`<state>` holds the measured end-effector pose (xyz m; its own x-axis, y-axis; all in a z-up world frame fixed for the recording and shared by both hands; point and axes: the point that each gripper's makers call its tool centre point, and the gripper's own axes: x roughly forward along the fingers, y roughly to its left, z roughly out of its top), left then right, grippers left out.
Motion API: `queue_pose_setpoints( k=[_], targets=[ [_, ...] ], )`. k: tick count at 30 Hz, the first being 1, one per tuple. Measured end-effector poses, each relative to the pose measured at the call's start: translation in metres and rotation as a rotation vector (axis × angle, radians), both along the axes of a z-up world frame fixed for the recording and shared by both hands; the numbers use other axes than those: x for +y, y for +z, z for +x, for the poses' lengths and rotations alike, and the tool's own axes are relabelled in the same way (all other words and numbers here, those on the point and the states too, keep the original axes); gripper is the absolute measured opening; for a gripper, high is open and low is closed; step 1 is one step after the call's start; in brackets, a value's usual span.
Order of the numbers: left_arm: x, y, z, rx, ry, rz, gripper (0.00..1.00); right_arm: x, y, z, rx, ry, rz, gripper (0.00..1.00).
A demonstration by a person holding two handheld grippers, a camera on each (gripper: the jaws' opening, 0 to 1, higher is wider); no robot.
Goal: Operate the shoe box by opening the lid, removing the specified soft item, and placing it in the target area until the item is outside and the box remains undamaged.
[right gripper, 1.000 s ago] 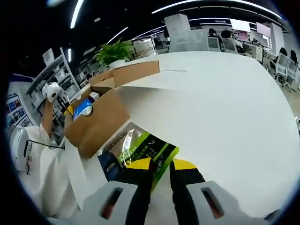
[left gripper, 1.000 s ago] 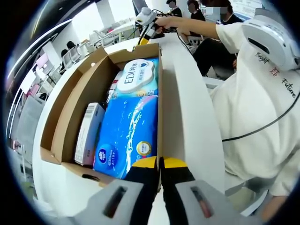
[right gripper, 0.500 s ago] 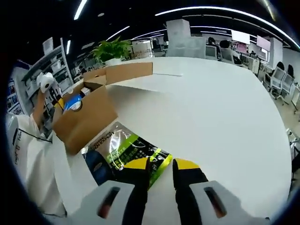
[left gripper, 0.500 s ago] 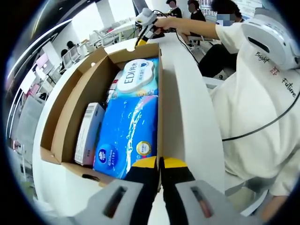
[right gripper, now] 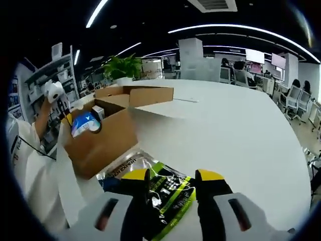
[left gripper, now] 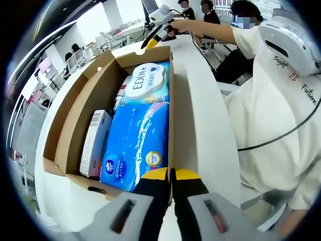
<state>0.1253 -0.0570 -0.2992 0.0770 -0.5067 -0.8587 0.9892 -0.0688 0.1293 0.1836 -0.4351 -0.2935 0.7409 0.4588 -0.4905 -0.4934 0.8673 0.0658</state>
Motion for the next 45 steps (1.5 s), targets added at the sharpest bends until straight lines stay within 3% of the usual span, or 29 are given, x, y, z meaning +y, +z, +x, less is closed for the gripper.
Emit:
queue_pose_setpoints(
  k=[4,12,20,26,28,35,38,45],
  targets=[
    [0.0,0.0,0.0,0.002,-0.001,-0.001,0.02,0.01,0.0,-0.007,-0.033,-0.013,-0.065,0.45],
    [0.0,0.0,-0.001,-0.002,0.002,-0.002,0.02,0.022,-0.008,-0.017,-0.055,-0.043,-0.063,0.63],
    [0.0,0.0,-0.001,-0.002,0.004,-0.003,0.02,0.027,-0.029,-0.02,-0.036,-0.087,-0.091,0.73],
    [-0.001,0.0,-0.001,-0.001,0.002,-0.005,0.02,0.025,-0.045,-0.022,-0.004,-0.091,-0.12,0.73],
    [-0.001,0.0,0.0,-0.001,0.001,-0.004,0.02,0.025,-0.043,-0.021,-0.027,-0.081,-0.116,0.72],
    [-0.001,0.0,0.0,-0.001,0.001,-0.003,0.02,0.026,-0.048,-0.022,-0.005,-0.019,-0.064,0.7],
    [-0.001,0.0,0.0,0.002,0.003,-0.002,0.02,0.026,-0.046,-0.021,-0.016,0.034,-0.069,0.69],
    [-0.001,0.001,0.0,0.0,0.004,-0.001,0.02,0.025,-0.045,-0.02,-0.001,0.052,-0.077,0.68]
  ],
)
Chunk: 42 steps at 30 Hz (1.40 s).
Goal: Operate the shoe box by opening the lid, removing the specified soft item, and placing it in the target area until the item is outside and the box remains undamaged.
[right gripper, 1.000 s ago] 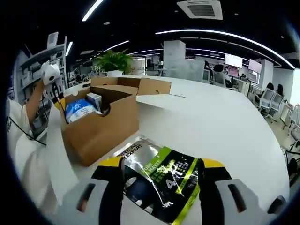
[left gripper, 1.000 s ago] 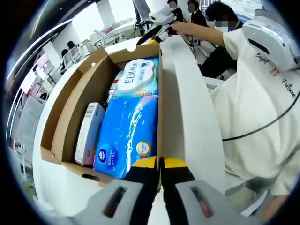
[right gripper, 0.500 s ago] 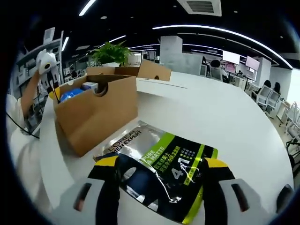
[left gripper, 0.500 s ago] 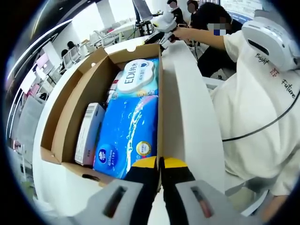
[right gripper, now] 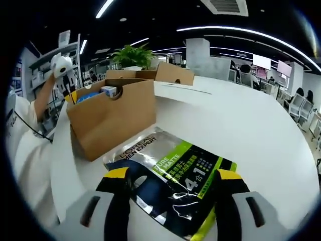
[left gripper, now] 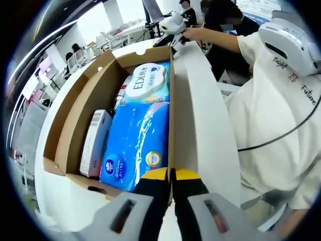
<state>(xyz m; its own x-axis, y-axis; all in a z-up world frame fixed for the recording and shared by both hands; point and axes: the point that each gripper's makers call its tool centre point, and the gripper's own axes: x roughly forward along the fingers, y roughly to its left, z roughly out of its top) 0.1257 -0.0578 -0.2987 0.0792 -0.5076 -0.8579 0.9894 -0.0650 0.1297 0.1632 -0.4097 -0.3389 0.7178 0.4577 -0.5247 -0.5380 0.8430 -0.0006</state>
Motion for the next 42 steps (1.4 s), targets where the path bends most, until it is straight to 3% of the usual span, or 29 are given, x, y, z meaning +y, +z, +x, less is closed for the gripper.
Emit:
queue_pose_setpoints(
  k=[13,17,22,29,33,34,39,42],
  targets=[
    [0.001,0.0,0.001,0.001,0.001,0.0,0.02,-0.002,0.002,0.001,0.027,-0.058,-0.009,0.69],
    [0.0,0.0,0.001,0.0,0.003,-0.001,0.02,0.001,0.03,0.003,-0.026,-0.083,0.064,0.68],
    [0.001,0.0,0.001,0.001,0.001,-0.003,0.02,0.0,0.051,0.002,-0.057,-0.075,0.042,0.67],
    [0.001,0.0,0.001,0.007,0.003,0.002,0.02,0.017,0.086,0.001,-0.1,0.008,0.046,0.54],
    [0.001,0.0,0.001,-0.005,-0.001,0.003,0.02,0.032,0.108,0.001,-0.131,0.077,0.005,0.41],
    [0.001,-0.001,0.0,-0.027,-0.044,0.011,0.02,0.035,0.115,0.001,-0.144,0.089,0.002,0.4],
    [0.0,-0.001,0.001,-0.004,-0.026,0.011,0.02,0.046,0.133,0.004,-0.148,0.117,0.059,0.41],
    [0.0,-0.003,0.0,-0.008,-0.043,0.032,0.02,0.051,0.135,0.008,-0.164,0.131,0.006,0.41]
  ],
)
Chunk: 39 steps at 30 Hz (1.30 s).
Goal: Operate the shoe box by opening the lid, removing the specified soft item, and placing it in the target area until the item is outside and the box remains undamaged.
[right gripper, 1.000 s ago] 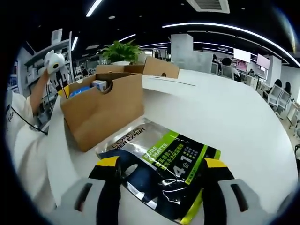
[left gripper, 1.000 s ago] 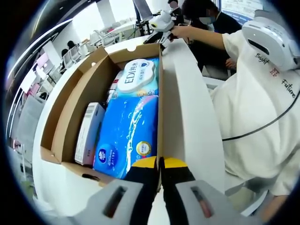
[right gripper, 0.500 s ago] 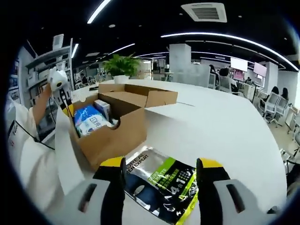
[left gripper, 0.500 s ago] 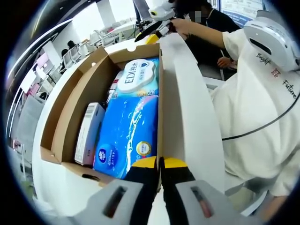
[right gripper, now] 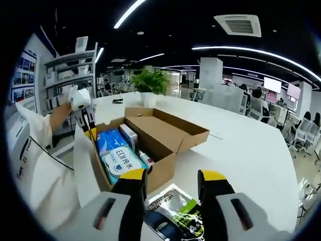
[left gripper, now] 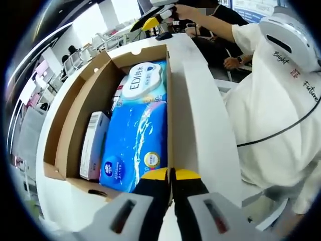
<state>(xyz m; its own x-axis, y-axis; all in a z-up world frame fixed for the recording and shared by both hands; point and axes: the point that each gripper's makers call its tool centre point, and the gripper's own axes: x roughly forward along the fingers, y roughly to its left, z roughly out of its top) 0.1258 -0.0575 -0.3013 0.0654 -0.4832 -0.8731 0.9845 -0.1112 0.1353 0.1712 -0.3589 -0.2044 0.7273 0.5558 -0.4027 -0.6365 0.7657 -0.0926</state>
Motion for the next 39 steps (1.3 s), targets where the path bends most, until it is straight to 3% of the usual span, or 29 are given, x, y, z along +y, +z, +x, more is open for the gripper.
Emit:
queue_pose_setpoints(
  k=[4,8,15,18,22,23,24,32,39],
  targets=[
    [0.001,0.0,0.001,0.031,0.02,0.008,0.02,0.011,0.005,0.002,0.008,0.024,-0.005,0.45],
    [0.001,0.0,0.001,0.052,0.028,0.021,0.01,0.017,0.013,0.005,0.004,0.051,-0.075,0.3],
    [0.001,0.0,-0.001,0.046,0.014,0.024,0.01,0.046,0.025,0.01,0.019,0.166,-0.078,0.35],
    [0.001,0.0,-0.001,0.044,0.016,0.02,0.01,0.063,0.028,0.007,-0.012,0.261,-0.085,0.38],
    [0.001,0.0,-0.001,0.046,0.019,0.021,0.01,0.074,0.024,0.002,0.021,0.311,-0.118,0.4],
    [0.001,0.0,-0.001,0.046,0.019,0.021,0.01,0.074,0.021,0.001,0.041,0.313,-0.143,0.4],
    [0.001,0.0,-0.001,0.045,0.017,0.02,0.01,0.081,0.018,0.006,0.053,0.338,-0.216,0.43],
    [0.001,0.0,-0.001,0.032,0.012,0.012,0.01,0.099,0.016,0.011,0.085,0.42,-0.278,0.5],
    [0.001,0.0,-0.001,0.027,0.01,0.008,0.01,0.124,-0.012,0.004,0.123,0.573,-0.339,0.57]
  ],
)
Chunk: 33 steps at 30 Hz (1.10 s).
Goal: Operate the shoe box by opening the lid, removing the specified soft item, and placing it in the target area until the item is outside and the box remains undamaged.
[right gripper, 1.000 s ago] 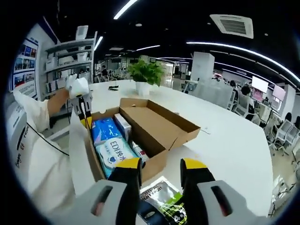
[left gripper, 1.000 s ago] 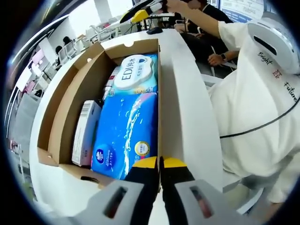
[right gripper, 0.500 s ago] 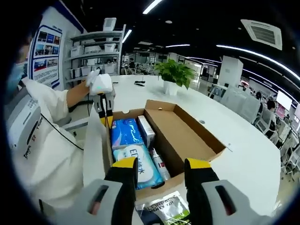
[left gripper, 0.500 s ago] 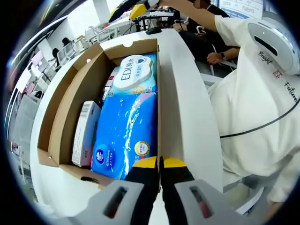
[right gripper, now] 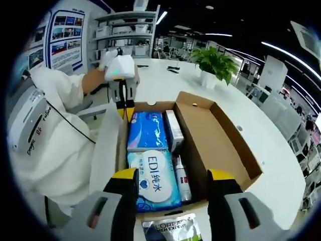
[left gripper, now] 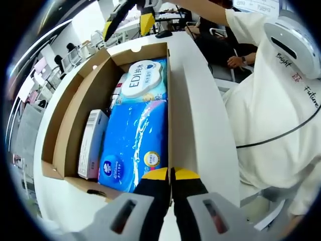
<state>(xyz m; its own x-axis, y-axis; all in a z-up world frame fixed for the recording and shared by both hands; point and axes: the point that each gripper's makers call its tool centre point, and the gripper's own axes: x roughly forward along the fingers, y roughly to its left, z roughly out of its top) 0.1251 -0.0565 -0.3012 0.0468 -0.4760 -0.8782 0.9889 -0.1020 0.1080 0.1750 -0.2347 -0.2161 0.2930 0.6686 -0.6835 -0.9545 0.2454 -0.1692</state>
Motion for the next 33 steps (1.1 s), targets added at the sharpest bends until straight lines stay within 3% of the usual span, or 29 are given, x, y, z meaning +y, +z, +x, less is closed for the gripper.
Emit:
queue_pose_setpoints(
  k=[4,9,14,24,29,33],
  targets=[
    [0.0,0.0,0.0,0.0,0.0,-0.002,0.01,0.009,-0.012,-0.004,0.032,0.059,-0.057,0.58],
    [0.0,0.0,0.0,-0.001,0.002,-0.004,0.01,0.012,-0.033,0.0,0.106,0.066,-0.137,0.63],
    [0.0,0.0,0.001,0.0,0.004,-0.004,0.01,0.016,-0.042,-0.001,0.155,0.083,-0.17,0.66],
    [0.0,0.0,0.001,0.002,0.005,-0.005,0.01,0.019,-0.037,-0.009,0.121,0.117,-0.236,0.67],
    [-0.001,0.0,0.0,0.0,0.005,-0.008,0.01,0.019,-0.044,-0.01,0.146,0.116,-0.249,0.65],
    [-0.001,0.0,0.0,0.001,0.005,-0.007,0.01,0.017,-0.055,-0.021,0.175,0.168,-0.296,0.66]
  ],
)
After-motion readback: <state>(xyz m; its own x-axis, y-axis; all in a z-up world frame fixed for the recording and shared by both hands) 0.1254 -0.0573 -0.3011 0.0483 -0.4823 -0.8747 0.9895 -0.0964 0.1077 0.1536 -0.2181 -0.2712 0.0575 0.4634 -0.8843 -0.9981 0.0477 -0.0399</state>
